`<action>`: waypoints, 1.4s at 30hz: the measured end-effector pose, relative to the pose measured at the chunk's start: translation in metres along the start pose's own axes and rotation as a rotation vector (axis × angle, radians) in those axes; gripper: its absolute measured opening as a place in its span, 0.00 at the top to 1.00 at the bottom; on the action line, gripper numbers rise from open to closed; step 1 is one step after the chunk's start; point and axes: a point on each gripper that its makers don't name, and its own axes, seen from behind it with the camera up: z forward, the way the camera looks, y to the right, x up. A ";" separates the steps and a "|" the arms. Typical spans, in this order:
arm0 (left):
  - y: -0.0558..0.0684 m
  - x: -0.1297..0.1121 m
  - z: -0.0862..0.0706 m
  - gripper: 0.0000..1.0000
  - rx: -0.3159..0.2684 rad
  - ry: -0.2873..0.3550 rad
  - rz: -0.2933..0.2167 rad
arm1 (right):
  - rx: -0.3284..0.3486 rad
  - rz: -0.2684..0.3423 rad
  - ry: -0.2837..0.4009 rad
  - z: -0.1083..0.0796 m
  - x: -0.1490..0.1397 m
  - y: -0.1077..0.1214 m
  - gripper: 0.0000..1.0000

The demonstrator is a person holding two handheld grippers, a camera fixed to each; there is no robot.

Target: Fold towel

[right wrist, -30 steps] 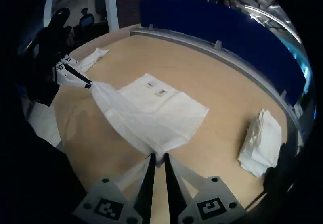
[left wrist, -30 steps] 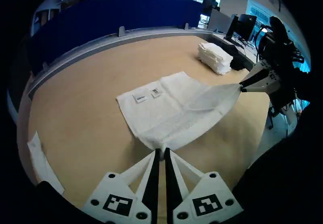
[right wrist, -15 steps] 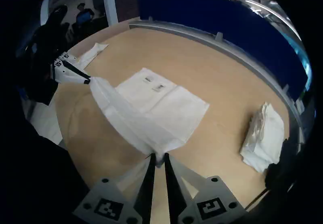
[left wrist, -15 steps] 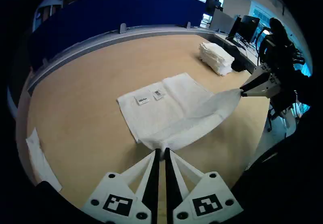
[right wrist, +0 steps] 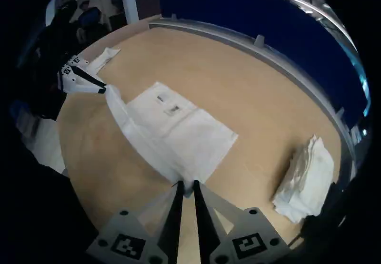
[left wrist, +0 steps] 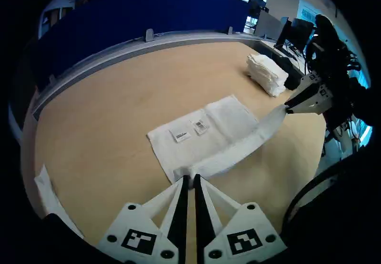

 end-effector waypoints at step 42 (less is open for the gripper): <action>-0.060 0.006 0.091 0.89 0.050 -0.103 -0.018 | -0.022 0.042 -0.050 0.100 0.032 0.059 0.79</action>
